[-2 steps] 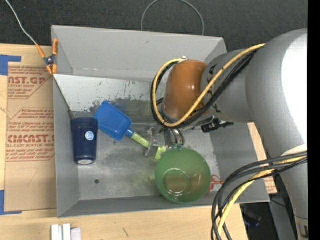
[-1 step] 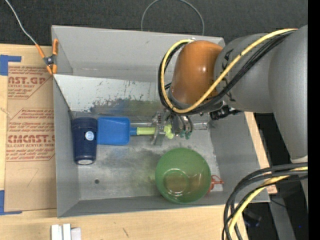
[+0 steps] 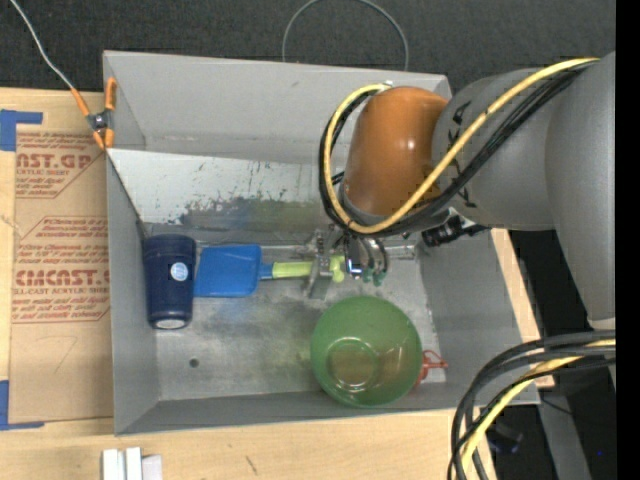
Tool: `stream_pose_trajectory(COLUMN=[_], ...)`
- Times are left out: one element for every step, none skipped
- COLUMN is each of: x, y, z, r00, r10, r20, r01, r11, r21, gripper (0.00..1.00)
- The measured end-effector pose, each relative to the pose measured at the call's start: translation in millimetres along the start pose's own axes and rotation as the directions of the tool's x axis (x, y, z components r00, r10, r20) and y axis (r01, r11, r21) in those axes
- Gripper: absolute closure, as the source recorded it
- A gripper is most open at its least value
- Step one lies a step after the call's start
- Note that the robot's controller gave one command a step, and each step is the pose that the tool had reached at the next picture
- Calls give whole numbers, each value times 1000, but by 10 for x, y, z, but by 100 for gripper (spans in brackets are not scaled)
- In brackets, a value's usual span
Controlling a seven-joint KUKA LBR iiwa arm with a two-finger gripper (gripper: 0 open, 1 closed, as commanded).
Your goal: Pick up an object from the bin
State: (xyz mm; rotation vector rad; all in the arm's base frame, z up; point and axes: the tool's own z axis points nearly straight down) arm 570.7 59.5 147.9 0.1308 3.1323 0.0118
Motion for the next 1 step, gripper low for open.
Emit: stream_pose_trajectory(x=[-60], y=[-125], z=[-786], r00=[1000], r10=[20], r20=[13], r01=[-20], r11=[1000], r21=[-3], gripper=[100])
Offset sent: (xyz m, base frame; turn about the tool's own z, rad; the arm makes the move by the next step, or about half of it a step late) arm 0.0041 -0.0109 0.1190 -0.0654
